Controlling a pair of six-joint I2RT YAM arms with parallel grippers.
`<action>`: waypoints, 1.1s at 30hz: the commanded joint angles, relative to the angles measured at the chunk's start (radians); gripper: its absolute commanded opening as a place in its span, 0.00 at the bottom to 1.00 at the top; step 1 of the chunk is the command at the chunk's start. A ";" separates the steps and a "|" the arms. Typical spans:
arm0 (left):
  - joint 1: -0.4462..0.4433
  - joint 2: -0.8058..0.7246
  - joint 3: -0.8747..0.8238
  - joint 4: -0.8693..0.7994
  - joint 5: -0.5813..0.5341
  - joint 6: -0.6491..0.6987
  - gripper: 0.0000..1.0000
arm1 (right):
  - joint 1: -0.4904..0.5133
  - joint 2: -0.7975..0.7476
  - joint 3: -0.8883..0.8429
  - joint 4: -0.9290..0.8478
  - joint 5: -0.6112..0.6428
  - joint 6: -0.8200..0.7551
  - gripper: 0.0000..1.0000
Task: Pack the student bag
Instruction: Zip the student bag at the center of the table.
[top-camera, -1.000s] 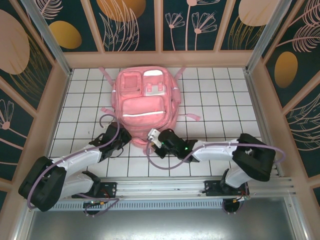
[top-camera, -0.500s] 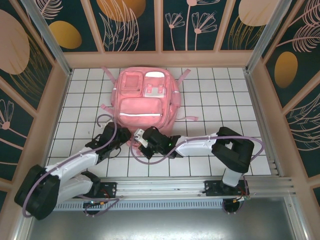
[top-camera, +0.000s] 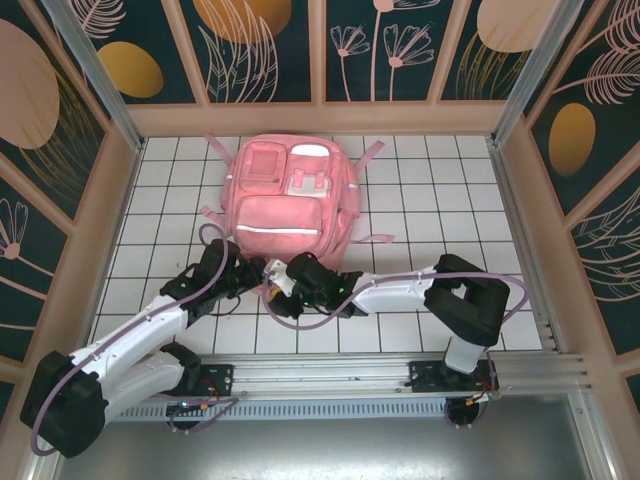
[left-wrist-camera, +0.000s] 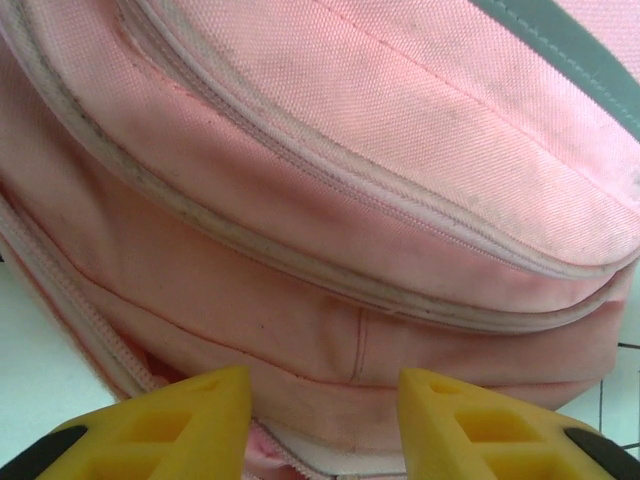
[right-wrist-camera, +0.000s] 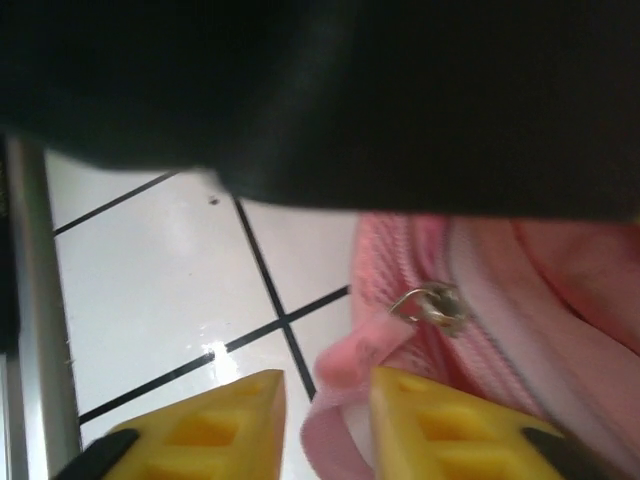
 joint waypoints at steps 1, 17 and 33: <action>-0.004 -0.004 0.040 -0.097 -0.007 0.032 0.44 | 0.022 -0.061 -0.030 0.051 -0.087 -0.025 0.44; -0.166 0.095 0.141 -0.334 -0.081 0.180 0.43 | -0.080 -0.575 -0.242 0.034 0.304 0.033 0.44; -0.183 0.239 0.119 -0.211 -0.047 0.178 0.40 | -0.138 -0.608 -0.332 0.066 0.312 0.124 0.38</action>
